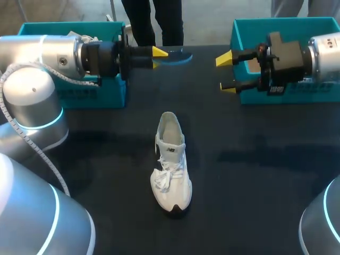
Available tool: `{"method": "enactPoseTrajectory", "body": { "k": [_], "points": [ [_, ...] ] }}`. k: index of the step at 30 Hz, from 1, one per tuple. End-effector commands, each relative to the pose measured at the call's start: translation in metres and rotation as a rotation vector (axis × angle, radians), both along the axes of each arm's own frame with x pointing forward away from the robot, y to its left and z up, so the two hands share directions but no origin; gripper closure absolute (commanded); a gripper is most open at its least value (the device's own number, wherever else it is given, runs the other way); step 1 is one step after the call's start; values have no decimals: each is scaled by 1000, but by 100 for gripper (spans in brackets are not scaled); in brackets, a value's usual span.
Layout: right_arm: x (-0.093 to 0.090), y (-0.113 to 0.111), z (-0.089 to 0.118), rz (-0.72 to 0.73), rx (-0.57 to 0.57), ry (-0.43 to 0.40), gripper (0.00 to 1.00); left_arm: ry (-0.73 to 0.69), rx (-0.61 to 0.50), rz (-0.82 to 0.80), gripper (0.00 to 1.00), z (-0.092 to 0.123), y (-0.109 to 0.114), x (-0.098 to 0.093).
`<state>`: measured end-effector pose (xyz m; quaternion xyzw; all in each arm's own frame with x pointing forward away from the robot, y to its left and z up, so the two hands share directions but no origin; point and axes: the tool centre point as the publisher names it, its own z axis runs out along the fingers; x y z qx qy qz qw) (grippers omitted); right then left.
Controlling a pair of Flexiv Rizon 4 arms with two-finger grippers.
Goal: Take the shoe out of the shoebox, open the shoe tongue, remove and reinsert the insole, then place the shoe into the shoebox
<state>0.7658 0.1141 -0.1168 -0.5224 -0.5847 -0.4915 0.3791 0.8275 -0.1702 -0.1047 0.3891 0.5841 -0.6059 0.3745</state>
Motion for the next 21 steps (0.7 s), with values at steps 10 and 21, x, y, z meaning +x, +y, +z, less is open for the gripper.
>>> {"method": "enactPoseTrajectory", "body": {
  "k": [10, 21],
  "points": [
    [1, 2, -1, -1, 0, 0, 0, -280, 52, 8, 100, -1, -6, -4],
    [1, 10, 1, 13, 6, -2, 0, -442, 118, -4, 100, -7, -19, -9]
  ]
}}
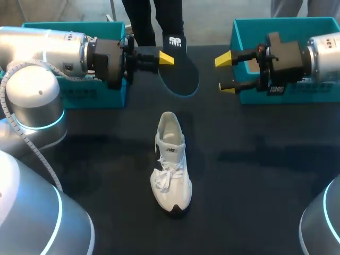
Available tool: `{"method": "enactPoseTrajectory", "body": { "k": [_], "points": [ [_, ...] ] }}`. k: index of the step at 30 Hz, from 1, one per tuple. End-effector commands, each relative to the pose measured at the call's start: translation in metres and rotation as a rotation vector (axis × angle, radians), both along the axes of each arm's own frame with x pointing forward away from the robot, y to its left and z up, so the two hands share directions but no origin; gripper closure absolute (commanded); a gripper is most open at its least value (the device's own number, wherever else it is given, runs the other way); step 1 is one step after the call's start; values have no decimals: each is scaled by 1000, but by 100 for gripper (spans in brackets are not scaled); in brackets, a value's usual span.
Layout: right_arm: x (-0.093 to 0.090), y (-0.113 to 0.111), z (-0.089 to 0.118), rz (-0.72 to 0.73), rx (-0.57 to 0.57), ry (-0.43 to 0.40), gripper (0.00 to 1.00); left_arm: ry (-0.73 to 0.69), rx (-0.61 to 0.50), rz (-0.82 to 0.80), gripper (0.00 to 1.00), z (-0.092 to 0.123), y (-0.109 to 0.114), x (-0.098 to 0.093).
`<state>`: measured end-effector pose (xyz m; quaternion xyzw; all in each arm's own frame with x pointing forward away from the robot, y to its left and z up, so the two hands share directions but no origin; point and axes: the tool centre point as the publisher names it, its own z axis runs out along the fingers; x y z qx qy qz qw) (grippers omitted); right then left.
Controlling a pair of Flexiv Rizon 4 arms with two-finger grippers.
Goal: Take the shoe out of the shoebox, open the shoe tongue, remove and reinsert the insole, then place the shoe into the shoebox
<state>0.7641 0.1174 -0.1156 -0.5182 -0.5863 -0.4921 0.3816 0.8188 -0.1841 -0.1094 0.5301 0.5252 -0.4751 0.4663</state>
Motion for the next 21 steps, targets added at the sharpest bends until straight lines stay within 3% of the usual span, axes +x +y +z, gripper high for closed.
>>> {"method": "enactPoseTrajectory", "body": {
  "k": [1, 21],
  "points": [
    [3, 8, 0, 8, 2, 2, 0, -28, 1, -3, 100, -2, -6, -1],
    [1, 46, 12, 87, 29, 14, 3, -98, -16, -40, 100, -3, -26, -5]
  ]
}}
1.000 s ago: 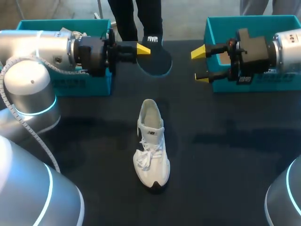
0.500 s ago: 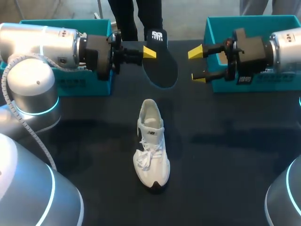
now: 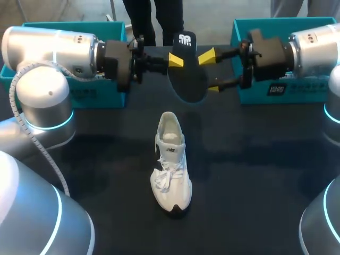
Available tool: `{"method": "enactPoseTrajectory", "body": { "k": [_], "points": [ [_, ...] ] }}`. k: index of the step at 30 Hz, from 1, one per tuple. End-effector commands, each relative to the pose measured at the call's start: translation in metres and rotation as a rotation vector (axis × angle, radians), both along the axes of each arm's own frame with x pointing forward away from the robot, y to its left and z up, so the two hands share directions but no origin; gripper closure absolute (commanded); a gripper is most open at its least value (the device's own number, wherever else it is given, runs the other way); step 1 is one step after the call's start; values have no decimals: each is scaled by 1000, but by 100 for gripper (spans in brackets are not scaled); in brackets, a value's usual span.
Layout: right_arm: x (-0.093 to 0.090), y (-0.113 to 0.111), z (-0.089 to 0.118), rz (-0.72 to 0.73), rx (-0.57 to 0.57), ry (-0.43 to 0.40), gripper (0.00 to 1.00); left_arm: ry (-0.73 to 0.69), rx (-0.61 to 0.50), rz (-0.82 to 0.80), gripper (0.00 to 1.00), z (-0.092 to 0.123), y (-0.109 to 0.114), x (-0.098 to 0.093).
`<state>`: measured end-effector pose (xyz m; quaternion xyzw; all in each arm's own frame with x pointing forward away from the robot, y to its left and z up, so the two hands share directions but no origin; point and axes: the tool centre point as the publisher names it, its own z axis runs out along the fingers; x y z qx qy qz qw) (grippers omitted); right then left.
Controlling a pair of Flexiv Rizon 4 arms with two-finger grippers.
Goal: Take the shoe out of the shoebox, open the shoe tongue, remove and reinsert the insole, then place the shoe into the shoebox
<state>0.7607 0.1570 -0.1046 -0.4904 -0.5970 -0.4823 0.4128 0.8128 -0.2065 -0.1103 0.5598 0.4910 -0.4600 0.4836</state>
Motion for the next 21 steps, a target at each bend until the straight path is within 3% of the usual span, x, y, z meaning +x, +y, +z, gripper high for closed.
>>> {"method": "enactPoseTrajectory", "body": {
  "k": [1, 2, 5, 9, 21],
  "points": [
    [4, 7, 1, 6, -2, 3, 9, -4, -10, -4, 100, -2, -4, 0],
    [4, 7, 1, 6, -1, 3, 15, -6, -14, -6, 100, -2, -5, 0],
    [4, 7, 1, 7, -1, 4, 20, -6, -21, -10, 100, -1, -6, -2],
    [5, 9, 0, 5, 0, 6, 38, -9, -44, -3, 100, 1, -5, -4],
    [7, 21, -3, 29, 13, 15, 53, -11, -73, -3, 100, 3, -12, -8]
  ]
}}
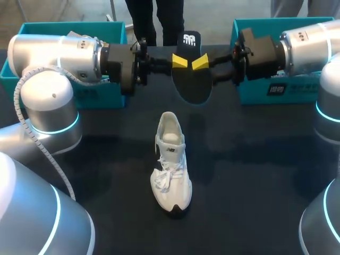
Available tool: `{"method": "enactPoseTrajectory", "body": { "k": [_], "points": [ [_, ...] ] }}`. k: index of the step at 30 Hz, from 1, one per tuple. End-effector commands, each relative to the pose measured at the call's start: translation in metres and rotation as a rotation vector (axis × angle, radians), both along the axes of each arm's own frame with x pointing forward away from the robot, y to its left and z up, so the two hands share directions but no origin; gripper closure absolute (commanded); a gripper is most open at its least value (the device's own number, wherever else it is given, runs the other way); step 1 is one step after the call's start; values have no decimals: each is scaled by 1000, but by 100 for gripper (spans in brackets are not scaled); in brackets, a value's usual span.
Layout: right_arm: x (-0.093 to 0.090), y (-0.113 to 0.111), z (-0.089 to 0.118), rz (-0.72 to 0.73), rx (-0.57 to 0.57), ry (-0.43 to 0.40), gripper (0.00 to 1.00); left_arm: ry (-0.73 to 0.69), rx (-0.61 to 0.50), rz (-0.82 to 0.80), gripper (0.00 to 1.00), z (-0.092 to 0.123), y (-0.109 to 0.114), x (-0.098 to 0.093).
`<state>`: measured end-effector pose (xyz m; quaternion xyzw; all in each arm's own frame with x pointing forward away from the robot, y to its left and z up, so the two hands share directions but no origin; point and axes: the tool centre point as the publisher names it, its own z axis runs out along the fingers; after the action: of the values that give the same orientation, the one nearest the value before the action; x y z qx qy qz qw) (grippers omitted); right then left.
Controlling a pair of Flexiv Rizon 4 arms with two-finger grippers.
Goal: Take the shoe out of the shoebox, open the shoe tongue, remove and reinsert the insole, then place the shoe into the shoebox
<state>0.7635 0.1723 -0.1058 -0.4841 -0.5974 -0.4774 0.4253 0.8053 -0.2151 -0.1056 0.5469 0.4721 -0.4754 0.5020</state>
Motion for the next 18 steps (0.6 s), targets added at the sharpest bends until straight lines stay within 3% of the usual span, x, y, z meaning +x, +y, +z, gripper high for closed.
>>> {"method": "enactPoseTrajectory", "body": {
  "k": [1, 12, 17, 18],
  "points": [
    [4, 6, -2, 5, 2, 1, 53, -4, -9, 3, 100, -2, -3, -1],
    [1, 6, -5, -1, 4, 7, 60, -10, -10, 14, 100, -1, 1, 2],
    [2, 8, -6, 3, 8, 6, 100, -9, -10, 16, 100, -1, 1, 2],
    [2, 8, -6, 5, 8, 6, 100, -9, -10, 16, 100, -1, 1, 2]
  ]
}}
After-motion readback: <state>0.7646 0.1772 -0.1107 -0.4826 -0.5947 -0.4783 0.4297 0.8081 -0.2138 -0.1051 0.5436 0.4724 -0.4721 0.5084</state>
